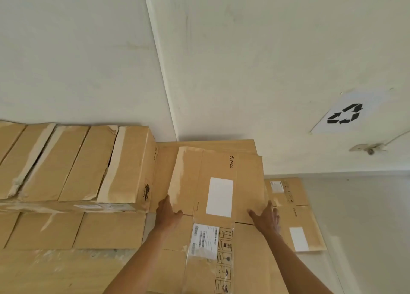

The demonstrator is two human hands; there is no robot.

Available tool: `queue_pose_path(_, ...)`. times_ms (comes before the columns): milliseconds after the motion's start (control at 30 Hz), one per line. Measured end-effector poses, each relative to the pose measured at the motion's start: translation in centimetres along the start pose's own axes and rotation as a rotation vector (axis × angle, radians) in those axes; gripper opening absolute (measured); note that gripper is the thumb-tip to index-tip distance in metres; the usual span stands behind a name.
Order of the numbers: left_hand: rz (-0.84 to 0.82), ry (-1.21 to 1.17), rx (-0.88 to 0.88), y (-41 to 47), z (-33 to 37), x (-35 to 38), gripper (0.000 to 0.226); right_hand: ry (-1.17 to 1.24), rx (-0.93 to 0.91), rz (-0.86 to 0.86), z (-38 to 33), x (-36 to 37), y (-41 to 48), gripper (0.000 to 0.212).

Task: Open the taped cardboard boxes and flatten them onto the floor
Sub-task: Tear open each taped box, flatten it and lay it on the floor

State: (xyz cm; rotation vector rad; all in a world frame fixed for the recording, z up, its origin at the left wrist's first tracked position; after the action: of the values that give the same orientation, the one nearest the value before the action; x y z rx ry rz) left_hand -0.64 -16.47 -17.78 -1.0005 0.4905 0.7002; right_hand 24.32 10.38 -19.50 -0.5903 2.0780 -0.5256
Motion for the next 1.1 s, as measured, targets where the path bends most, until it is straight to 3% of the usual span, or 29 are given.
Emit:
queue_pose_path(133, -0.028, 0.096, -0.008, 0.3, -2.1, 1.8, 0.088, -0.013, 0.065, 0.013, 1.7, 1.6, 0.0, 0.125)
queue_pose_path(233, -0.010, 0.127, -0.036, 0.5, -2.7, 1.8, 0.093, -0.013, 0.122, 0.044, 1.8, 1.2, 0.8, 0.127)
queue_pose_path(400, -0.013, -0.074, -0.155, 4.3, -5.3, 2.3, 0.102, -0.064, 0.090, 0.013, 1.5, 1.7, 2.4, 0.099)
queue_pose_path(467, -0.033, -0.132, -0.174, 5.1, -5.7, 2.8, 0.091, -0.050, 0.105, 0.037, 1.0, 1.6, 2.4, 0.097)
queue_pose_path(633, -0.037, -0.060, -0.079, 1.3, -1.4, 2.3, 0.062, -0.063, 0.139, 0.045, 1.0, -0.1, 2.0, 0.081)
queue_pose_path(800, -0.063, -0.020, 0.058, 0.5, 0.1, 2.3, 0.060, 0.043, 0.149, 0.021, 2.3, -1.6, 2.7, 0.091)
queue_pose_path(867, -0.052, -0.060, 0.097, 0.1, 1.1, 2.4, 0.061, 0.088, 0.140, 0.003, 2.5, -2.2, 2.8, 0.084)
queue_pose_path(1000, -0.086, -0.109, 0.183, -1.0, 3.1, 3.3, 0.063, 0.170, -0.021, -0.071, 1.4, -2.3, 2.0, 0.054)
queue_pose_path(1100, -0.102, -0.107, 0.239, -2.2, 4.4, 4.0, 0.052, 0.238, -0.166, -0.146, -0.4, -2.2, 0.2, 0.039)
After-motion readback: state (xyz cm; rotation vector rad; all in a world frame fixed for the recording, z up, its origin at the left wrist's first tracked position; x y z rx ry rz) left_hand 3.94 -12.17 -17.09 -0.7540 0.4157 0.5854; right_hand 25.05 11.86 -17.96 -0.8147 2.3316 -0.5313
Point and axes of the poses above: each hand's wrist, its own y-axis towards the middle knuckle, its own x-axis out of the palm, z = x × y, the point moved 5 cm from there along y, towards the middle knuckle, and after that the axes turned 9 degrees about y, right-handed, at the moved point
